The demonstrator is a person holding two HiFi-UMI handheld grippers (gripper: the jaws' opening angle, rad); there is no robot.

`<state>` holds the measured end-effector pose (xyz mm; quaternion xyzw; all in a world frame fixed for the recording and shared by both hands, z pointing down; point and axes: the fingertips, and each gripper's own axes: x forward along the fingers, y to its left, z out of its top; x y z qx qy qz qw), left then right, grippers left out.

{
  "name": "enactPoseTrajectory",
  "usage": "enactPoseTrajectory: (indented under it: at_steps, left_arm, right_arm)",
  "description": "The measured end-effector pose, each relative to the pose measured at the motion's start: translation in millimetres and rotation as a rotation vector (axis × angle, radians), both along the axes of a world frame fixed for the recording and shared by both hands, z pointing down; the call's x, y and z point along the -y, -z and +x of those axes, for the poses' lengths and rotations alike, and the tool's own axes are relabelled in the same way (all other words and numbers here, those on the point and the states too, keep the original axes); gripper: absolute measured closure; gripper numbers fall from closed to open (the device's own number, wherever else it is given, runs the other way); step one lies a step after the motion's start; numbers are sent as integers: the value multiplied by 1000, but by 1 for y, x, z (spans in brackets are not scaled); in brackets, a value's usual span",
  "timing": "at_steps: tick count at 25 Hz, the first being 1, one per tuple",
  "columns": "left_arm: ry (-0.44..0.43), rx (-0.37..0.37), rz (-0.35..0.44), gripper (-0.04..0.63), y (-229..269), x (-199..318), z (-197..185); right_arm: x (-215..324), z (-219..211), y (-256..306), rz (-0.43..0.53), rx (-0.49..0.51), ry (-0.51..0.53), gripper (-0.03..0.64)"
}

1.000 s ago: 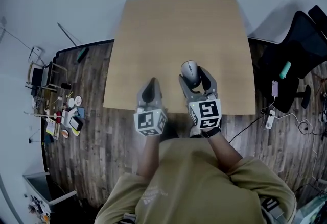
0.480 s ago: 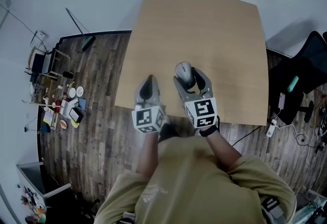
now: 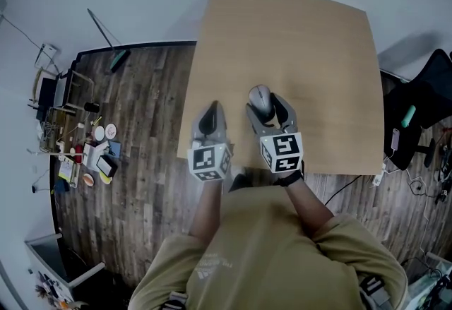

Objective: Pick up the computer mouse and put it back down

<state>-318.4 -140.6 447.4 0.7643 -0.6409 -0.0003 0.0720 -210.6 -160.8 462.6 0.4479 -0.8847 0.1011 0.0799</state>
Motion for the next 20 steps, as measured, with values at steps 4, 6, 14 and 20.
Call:
enactPoseTrajectory:
  at_steps: [4,6,14,20]
  left_arm:
    - [-59,-19,-34,594,-17,9,-20]
    - [-71,-35,-58,594,-30,17,-24]
    - [-132,-39,-150,594,-70,61,-6]
    - [-189,-49,-237,594,-97,88,28]
  right_arm:
    - [9,-14,-23,-56,-18,-79,319]
    - [21,-15,-38,-90,-25,-111,319]
    - [78,12,-106,-242,-32,-235,318]
    - [129,39,-159,-332,-52,-299,318]
